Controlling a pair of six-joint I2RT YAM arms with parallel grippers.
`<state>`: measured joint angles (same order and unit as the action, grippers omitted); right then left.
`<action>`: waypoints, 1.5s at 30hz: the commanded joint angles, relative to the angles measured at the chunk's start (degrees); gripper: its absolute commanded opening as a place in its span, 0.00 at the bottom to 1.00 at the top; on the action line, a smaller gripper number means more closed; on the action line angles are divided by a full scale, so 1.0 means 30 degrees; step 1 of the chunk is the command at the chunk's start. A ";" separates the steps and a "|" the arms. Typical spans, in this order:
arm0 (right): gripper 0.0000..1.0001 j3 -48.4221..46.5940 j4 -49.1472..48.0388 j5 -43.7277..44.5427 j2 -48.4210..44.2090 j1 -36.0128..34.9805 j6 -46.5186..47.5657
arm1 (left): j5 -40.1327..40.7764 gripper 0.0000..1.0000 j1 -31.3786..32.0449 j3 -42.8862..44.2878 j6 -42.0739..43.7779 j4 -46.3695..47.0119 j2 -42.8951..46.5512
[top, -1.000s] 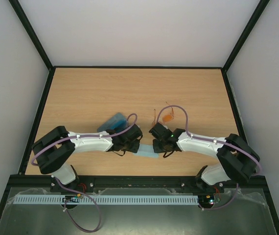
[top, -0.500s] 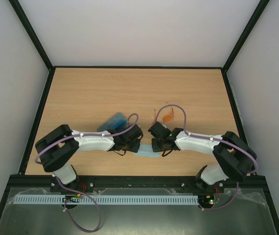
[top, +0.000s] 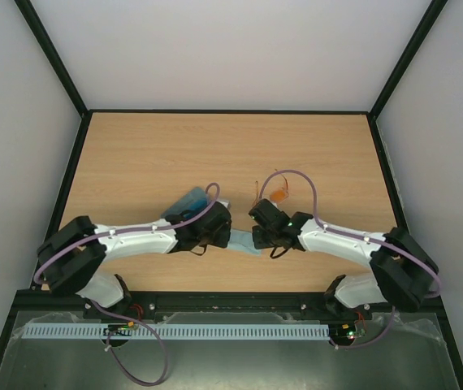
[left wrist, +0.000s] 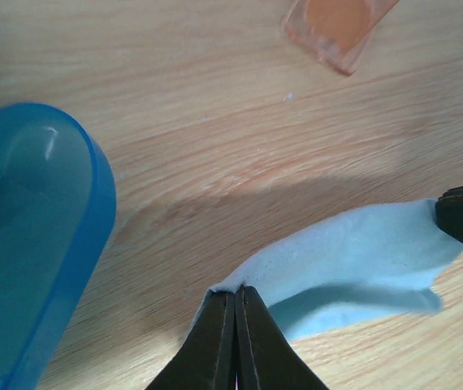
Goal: Organize the sunglasses
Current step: Pick up the glasses cleaning cloth from the center of the board.
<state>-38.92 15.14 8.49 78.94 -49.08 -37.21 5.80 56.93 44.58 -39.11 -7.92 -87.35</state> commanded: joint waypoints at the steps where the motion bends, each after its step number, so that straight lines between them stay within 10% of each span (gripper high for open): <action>1: 0.01 -0.0597 0.0915 0.0697 -0.1477 0.0053 0.0848 | 0.0879 0.02 -0.0079 -0.0785 -0.0252 0.0553 0.1656; 21: 0.01 -0.0564 0.1391 -0.0201 -0.2975 -0.0076 0.1204 | 0.1288 0.02 0.0155 -0.0950 -0.1788 -0.1157 0.3106; 45: 0.01 -0.6424 0.1730 -0.2891 0.2557 -0.0061 0.3761 | 0.3503 0.02 0.0390 -0.2755 -0.7374 -0.5539 0.7787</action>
<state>-54.76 17.52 1.41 84.16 -49.12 -28.16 13.37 57.84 37.71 -57.12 -20.23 -66.61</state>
